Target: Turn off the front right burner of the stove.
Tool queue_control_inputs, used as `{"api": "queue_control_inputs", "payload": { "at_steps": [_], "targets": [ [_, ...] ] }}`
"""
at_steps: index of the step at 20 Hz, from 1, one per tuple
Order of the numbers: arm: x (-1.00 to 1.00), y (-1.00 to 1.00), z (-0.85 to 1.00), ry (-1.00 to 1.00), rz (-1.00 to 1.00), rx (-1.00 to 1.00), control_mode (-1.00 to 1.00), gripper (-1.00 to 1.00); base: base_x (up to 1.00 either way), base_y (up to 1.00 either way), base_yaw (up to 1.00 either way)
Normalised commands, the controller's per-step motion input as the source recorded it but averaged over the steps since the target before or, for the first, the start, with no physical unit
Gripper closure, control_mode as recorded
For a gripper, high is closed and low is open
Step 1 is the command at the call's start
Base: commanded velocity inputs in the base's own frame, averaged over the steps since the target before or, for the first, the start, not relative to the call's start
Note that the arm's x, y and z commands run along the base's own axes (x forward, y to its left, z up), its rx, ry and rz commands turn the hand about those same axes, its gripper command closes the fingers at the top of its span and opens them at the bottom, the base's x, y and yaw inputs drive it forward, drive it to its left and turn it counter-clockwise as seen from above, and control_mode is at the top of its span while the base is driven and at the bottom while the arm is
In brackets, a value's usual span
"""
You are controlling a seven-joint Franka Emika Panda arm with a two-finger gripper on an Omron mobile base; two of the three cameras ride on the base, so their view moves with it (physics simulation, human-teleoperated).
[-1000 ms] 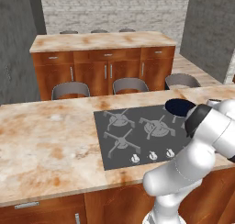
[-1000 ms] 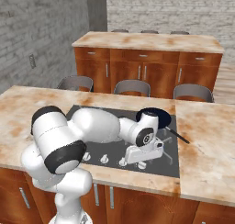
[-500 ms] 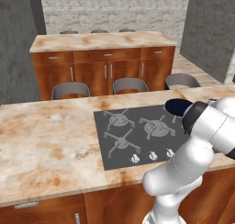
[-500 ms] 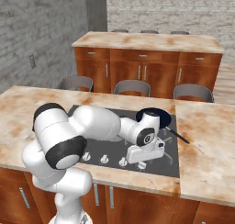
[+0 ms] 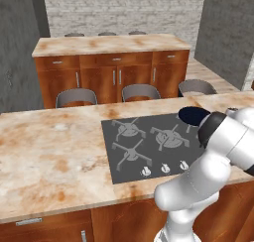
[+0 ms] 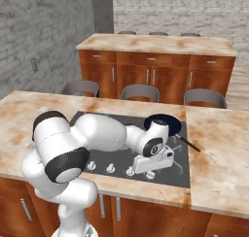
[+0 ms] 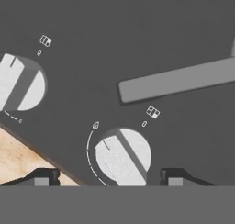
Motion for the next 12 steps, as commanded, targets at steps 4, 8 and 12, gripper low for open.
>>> {"api": "queue_control_inputs", "payload": {
  "at_steps": [4,8,12],
  "targets": [
    [0.26,0.09,0.00,-0.06,0.00,0.00,-1.00,-1.00,0.00,0.00,0.00],
    [0.36,0.02,0.00,-0.04,0.00,-0.01,-1.00,-1.00,0.00,0.00,0.00],
    [0.17,0.00,0.00,0.00,0.00,-0.08,-1.00,-1.00,0.00,0.00,0.00]
  ]
}}
